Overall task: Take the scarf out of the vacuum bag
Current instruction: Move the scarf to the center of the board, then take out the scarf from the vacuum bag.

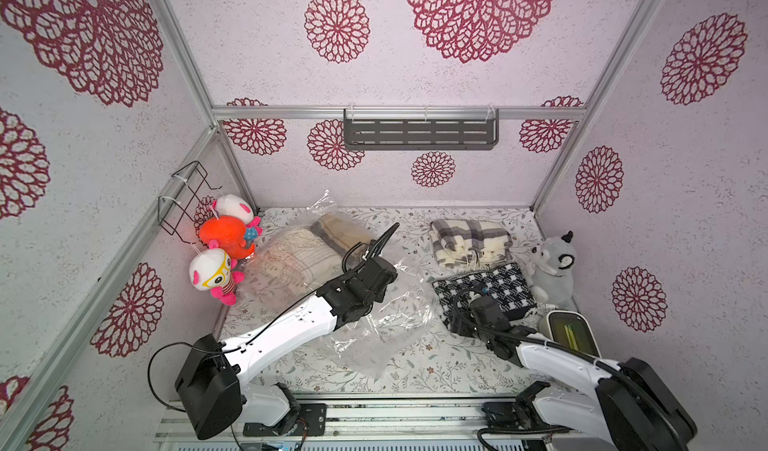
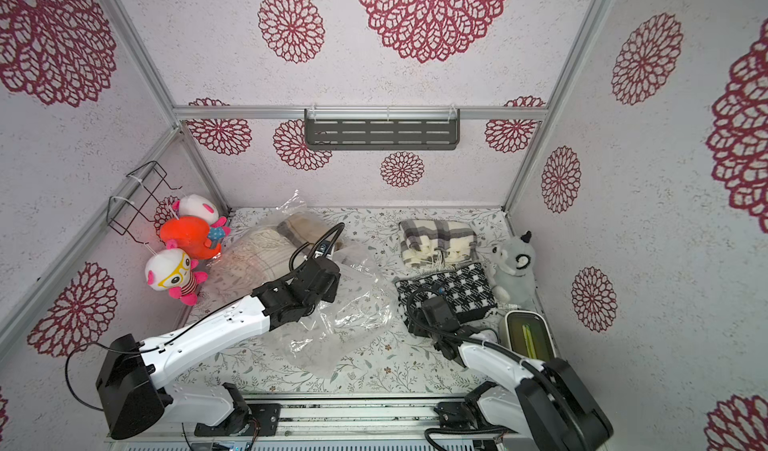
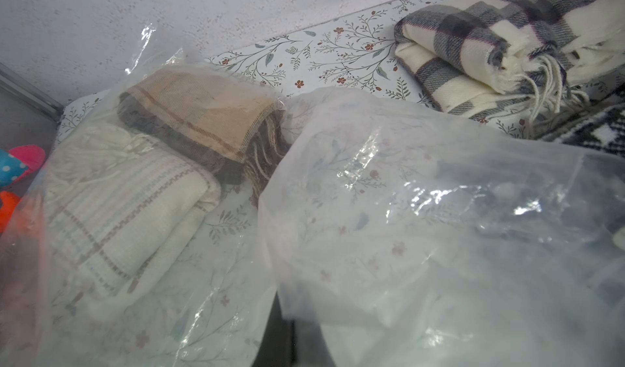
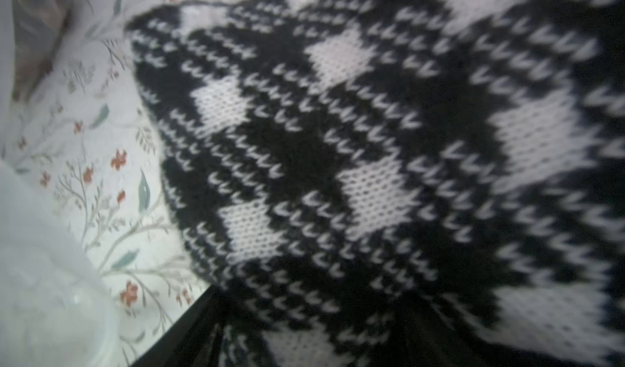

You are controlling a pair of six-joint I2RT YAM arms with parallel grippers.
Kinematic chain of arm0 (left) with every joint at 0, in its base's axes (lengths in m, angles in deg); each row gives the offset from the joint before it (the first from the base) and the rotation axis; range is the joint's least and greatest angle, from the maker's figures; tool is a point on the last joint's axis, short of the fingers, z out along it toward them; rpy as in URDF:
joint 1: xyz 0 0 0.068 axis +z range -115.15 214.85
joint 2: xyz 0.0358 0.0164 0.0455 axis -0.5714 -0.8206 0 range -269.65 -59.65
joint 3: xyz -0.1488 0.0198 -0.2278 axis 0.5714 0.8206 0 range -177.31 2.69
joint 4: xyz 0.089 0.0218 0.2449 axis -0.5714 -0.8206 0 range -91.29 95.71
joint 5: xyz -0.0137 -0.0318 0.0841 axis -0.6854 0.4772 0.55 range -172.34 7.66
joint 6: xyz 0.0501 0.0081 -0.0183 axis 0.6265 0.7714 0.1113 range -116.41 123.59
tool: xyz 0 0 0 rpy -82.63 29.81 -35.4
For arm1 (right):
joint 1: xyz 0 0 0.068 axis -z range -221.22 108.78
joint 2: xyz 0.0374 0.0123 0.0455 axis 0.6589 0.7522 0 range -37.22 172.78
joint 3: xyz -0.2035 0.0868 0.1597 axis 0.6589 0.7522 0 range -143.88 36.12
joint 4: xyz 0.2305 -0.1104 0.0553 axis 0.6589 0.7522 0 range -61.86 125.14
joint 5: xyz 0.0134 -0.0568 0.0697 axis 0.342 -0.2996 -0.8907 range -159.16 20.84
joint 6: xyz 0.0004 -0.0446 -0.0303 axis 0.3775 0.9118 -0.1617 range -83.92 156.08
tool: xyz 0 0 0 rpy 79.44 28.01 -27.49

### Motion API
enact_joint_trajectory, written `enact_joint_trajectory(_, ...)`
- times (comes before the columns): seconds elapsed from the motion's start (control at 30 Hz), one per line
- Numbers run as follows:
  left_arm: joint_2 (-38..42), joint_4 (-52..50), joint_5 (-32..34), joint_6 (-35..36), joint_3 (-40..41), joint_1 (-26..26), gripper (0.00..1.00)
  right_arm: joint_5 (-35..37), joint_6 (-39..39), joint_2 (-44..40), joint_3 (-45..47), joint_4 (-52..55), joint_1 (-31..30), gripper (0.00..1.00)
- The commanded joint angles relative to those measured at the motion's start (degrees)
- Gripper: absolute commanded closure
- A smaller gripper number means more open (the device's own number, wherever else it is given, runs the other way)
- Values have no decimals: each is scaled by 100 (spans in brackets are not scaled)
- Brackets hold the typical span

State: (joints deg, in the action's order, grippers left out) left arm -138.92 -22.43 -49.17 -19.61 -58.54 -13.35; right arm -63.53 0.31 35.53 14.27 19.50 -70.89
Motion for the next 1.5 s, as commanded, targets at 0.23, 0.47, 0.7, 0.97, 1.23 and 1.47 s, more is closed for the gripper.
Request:
enact_joint_trajectory(0.23, -25, 116, -3, -87, -170, -254, 100, -167, 241, 1662, -947, -293, 604, 23)
enact_joint_trajectory(0.47, -20, 28, -260, -123, -312, -330, 98, -536, 528, 658, -1014, -632, 162, 19)
enact_joint_trajectory(0.7, 156, 162, -518, -249, -423, -347, 100, 103, 635, -1496, -1025, 603, -202, 17)
enact_joint_trajectory(0.97, -69, 121, -671, -285, -925, -339, 100, -1016, -122, -2641, 57, -578, -1223, 33)
enact_joint_trajectory(1.23, -636, -170, -1082, -328, -1796, -451, 100, -847, 164, -76, -753, -2483, -2258, 46)
enact_joint_trajectory(1.47, -573, -370, -925, -295, -2049, -652, 100, -320, 534, 1748, -2256, -2428, -2236, 61)
